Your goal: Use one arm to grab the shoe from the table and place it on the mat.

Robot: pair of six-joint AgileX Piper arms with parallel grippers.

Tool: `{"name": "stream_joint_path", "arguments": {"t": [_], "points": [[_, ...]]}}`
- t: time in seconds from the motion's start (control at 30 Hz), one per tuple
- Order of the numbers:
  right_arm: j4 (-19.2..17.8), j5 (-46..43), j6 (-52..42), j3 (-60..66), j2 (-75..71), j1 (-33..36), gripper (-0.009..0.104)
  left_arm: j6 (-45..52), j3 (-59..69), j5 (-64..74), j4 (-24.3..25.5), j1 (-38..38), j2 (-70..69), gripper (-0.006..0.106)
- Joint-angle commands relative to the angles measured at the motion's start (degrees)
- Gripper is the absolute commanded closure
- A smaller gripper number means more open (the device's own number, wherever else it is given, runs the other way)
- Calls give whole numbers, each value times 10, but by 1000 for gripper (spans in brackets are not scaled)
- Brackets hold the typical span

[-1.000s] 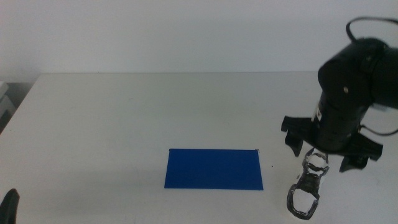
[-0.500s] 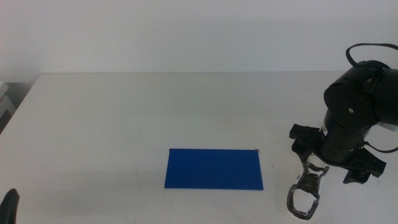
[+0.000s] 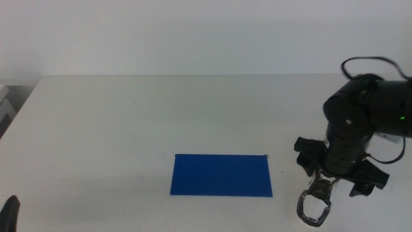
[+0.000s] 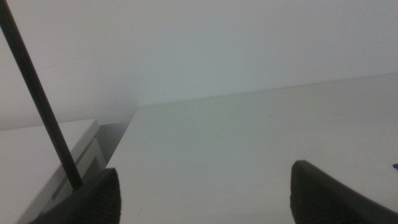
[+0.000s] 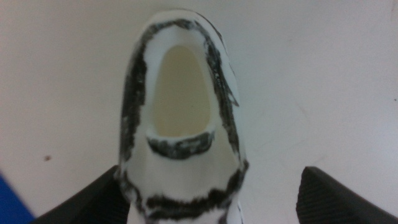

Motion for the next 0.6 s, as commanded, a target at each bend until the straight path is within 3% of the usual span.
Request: {"name": "stream_joint_path", "arguments": {"t": [0.0, 0.2, 0.37, 0.47, 0.5, 0.57], "points": [[-18, -2, 1, -11, -7, -6, 3, -3, 3, -46, -5, -3, -4, 7], [-19, -51, 1, -11, 11, -7, 6, -3, 3, -46, -5, -3, -4, 7], [-20, -59, 1, -11, 21, -7, 16, -3, 3, -46, -5, -3, -4, 7], [-20, -59, -2, -11, 22, -7, 28, -3, 3, -46, -5, -3, -4, 7], [-20, -57, -2, -11, 22, -7, 40, -3, 3, -46, -5, -3, -4, 7], [-20, -57, -2, -11, 22, -7, 54, -3, 3, -46, -5, -3, -4, 7]]}}
